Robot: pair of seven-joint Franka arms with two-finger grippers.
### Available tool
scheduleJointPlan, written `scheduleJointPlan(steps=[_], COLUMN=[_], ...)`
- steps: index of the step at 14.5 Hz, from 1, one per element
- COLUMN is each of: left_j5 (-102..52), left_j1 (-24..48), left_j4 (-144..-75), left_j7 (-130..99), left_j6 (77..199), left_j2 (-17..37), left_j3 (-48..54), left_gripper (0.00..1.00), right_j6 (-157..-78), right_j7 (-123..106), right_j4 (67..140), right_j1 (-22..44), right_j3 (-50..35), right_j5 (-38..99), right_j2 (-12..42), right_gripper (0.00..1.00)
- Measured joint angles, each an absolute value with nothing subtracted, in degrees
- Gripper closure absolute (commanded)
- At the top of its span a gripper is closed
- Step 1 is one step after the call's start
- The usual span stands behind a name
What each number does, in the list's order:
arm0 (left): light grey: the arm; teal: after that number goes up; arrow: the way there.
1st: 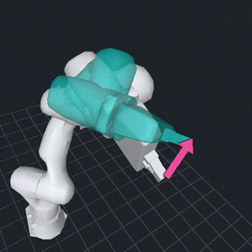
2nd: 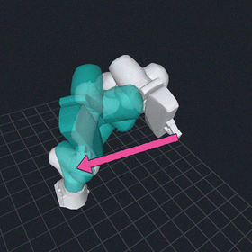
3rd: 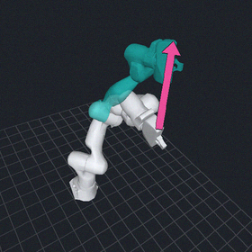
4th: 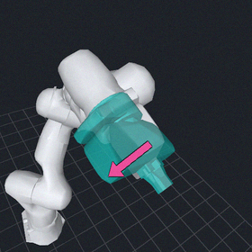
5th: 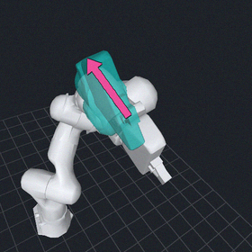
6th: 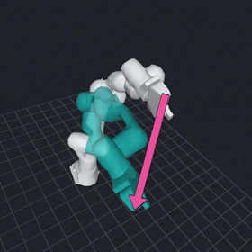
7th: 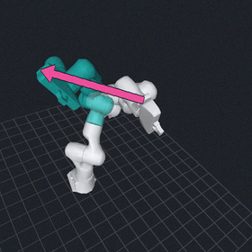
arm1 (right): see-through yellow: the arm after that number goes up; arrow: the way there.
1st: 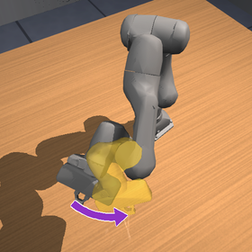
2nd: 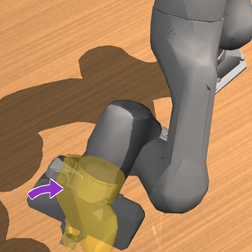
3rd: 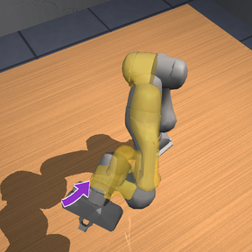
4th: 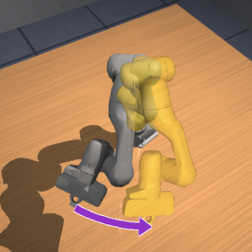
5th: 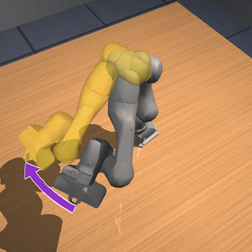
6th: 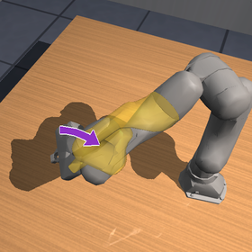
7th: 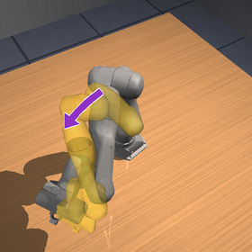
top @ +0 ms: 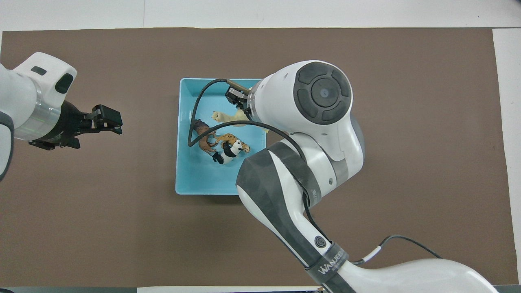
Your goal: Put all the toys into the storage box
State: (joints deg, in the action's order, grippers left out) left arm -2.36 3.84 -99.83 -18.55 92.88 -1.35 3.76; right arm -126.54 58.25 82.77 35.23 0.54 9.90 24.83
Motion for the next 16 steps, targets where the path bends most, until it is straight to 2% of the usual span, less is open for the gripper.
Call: scheduleJointPlan(steps=[4,9,12,16], left_j5=[-2.36,-2.25,-1.83,-1.70], left_j1=[-0.61,-0.28,2.04,4.07], left_j4=[-95.56,-93.91,-93.46,-93.22], left_j7=[-10.60,-8.46,-7.15,-6.78], left_j6=[88.23,86.95,86.44,85.86], left_j2=[0.19,1.68,2.11,2.13], left_j3=[6.15,6.93,5.19,4.06], left_gripper=[0.00,0.00,0.00,0.00], right_j6=[-125.67,-113.37,-104.22,-93.16], right_j7=[58.23,54.13,40.82,16.25], right_j4=[81.25,79.48,79.35,80.92], right_j1=[35.39,34.20,27.38,13.43], right_j3=[0.83,1.65,2.33,2.69], right_j5=[9.51,4.70,4.47,4.38], right_j2=[26.64,24.49,19.57,11.70], right_gripper=[0.00,0.00,0.00,0.00])
